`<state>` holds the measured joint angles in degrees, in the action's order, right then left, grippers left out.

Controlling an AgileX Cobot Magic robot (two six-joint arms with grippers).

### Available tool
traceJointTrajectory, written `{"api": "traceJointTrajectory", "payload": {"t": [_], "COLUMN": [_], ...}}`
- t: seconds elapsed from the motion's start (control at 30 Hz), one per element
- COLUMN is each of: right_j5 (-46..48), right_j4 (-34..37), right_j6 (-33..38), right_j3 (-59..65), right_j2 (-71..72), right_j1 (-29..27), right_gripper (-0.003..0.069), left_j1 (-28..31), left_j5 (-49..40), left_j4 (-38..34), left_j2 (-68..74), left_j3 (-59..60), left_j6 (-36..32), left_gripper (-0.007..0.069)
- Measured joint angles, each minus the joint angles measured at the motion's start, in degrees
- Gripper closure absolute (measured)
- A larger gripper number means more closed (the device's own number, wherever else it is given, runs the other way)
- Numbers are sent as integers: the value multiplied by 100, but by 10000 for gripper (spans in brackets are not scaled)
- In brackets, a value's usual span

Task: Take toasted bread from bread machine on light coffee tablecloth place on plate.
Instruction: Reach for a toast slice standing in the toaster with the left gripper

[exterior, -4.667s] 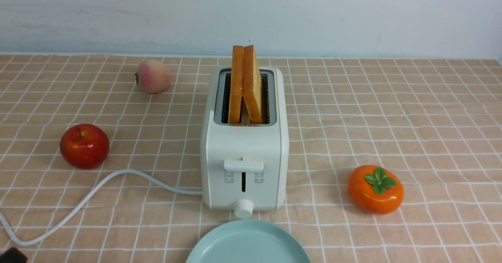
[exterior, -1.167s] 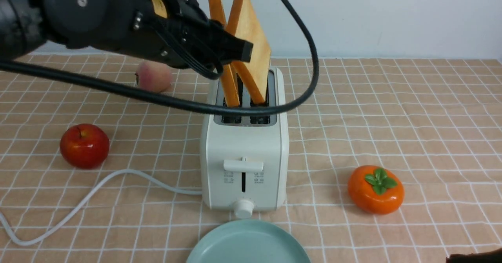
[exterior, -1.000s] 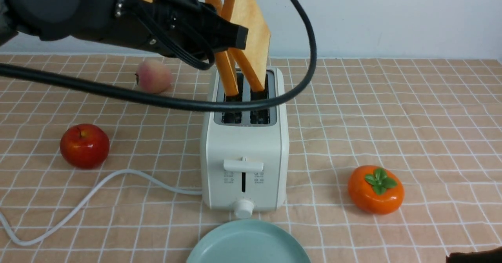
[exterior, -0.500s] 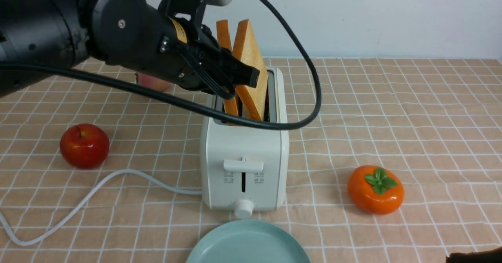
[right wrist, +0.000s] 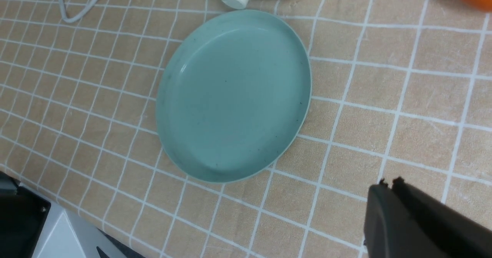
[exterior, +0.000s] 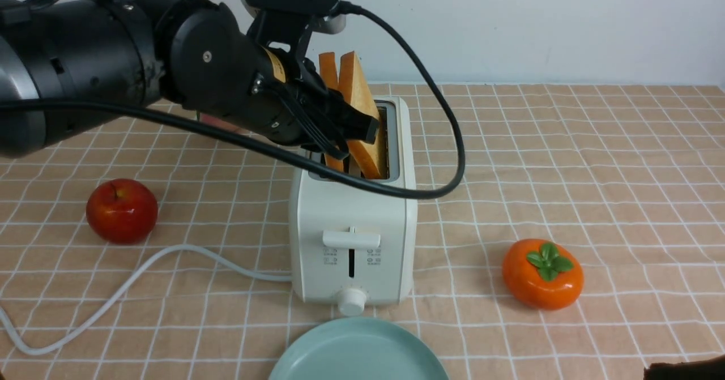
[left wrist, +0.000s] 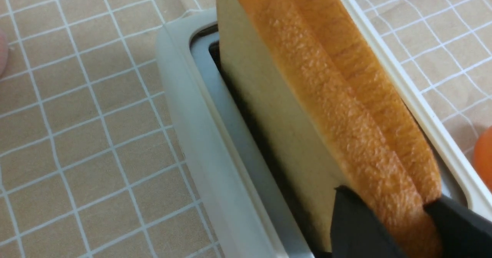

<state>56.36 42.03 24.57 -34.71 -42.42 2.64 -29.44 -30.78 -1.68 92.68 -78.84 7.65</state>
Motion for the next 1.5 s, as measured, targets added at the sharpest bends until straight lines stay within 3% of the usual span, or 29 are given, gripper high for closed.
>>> {"api": "traceJointTrajectory", "payload": {"t": [0.2,0.3,0.43,0.87,1.03,1.1,1.17,1.5], "right_j5": [-6,-6,-6,-11,-11,-11,-11,-5], "right_j4": [165,210,210,222,253,253,253,253], "right_j6": [0,0,0,0,0,0,0,0], "right_j3": [0,0,0,0,0,0,0,0], "right_j2": [0,0,0,0,0,0,0,0], "right_j1": [0,0,0,0,0,0,0,0], "right_gripper": [643,639,636,626,626,626,626,626], "left_j1": [0,0,0,0,0,0,0,0], "left_j5": [-28,7,-16,-407,-448,-442,-429,-469], "left_j4": [45,216,309,353,599,621,621,701], "left_j2": [-90,-146,-154,-131,-28,37,37,-486], "left_j3": [0,0,0,0,0,0,-4,-4], "left_j6": [0,0,1,0,-112,-112,-112,-107], "left_gripper": [196,148,148,233,376,520,594,608]}}
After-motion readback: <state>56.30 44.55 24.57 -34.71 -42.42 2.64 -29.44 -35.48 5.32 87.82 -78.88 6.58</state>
